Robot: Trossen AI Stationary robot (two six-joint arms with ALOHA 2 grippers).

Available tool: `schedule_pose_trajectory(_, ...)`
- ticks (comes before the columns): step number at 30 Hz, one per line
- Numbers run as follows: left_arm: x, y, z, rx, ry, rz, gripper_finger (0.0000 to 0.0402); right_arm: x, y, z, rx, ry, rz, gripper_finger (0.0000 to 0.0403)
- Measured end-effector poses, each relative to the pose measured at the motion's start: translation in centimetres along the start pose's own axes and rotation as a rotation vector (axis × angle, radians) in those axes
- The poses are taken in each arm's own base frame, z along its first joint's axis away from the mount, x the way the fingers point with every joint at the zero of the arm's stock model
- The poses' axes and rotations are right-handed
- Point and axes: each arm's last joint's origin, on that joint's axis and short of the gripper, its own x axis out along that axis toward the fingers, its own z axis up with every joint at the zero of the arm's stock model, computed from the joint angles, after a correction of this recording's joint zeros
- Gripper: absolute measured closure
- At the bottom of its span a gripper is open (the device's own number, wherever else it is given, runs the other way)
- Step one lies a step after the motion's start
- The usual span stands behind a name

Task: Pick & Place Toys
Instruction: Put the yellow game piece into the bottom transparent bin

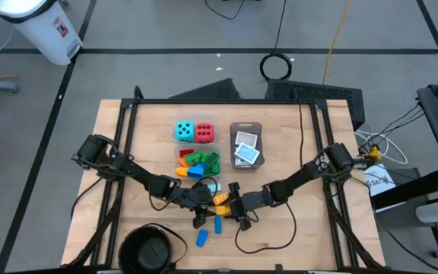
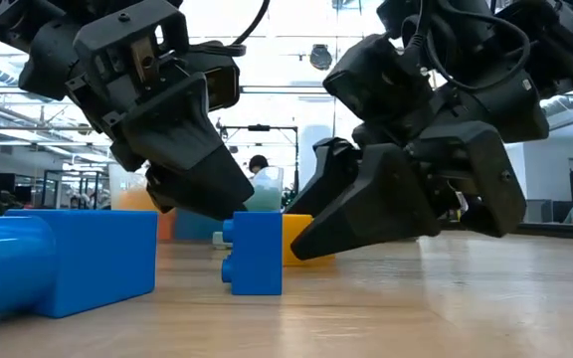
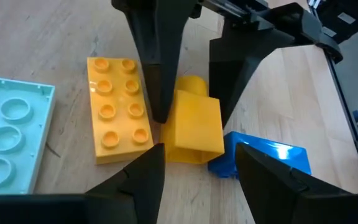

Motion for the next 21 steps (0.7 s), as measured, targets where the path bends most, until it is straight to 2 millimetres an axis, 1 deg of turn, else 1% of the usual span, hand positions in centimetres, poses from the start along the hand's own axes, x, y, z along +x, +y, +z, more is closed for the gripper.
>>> schedule_pose_trajectory(7, 0.0, 0.0, 0.0, -0.006, -0.013, 0.015, 0.0204, 0.0, 0.0, -0.1, -0.001, 0.021, 0.001, 0.0293)
schedule_pose_trajectory(8, 0.0, 0.1, 0.1, -0.008, -0.017, 0.021, 0.0204, -0.2, 0.0, 0.0, -0.002, 0.028, 0.002, 0.0299)
schedule_pose_trajectory(11, 0.0, 0.0, 0.2, -0.014, -0.041, 0.032, 0.0204, -1.1, -0.1, 0.5, -0.015, 0.078, 0.009, 0.0299)
schedule_pose_trajectory(13, 0.0, -0.1, 0.4, -0.016, -0.065, 0.018, 0.0204, -2.1, -0.3, 1.1, -0.022, 0.129, 0.014, 0.0299)
schedule_pose_trajectory(16, 0.0, -0.3, 0.8, -0.020, -0.102, -0.006, 0.0204, -4.4, -0.3, 2.3, -0.042, 0.193, 0.010, 0.0299)
schedule_pose_trajectory(21, -0.1, -0.6, 1.3, 0.013, -0.154, -0.037, 0.0204, -8.4, 0.4, 3.7, -0.112, 0.304, -0.096, 0.0299)
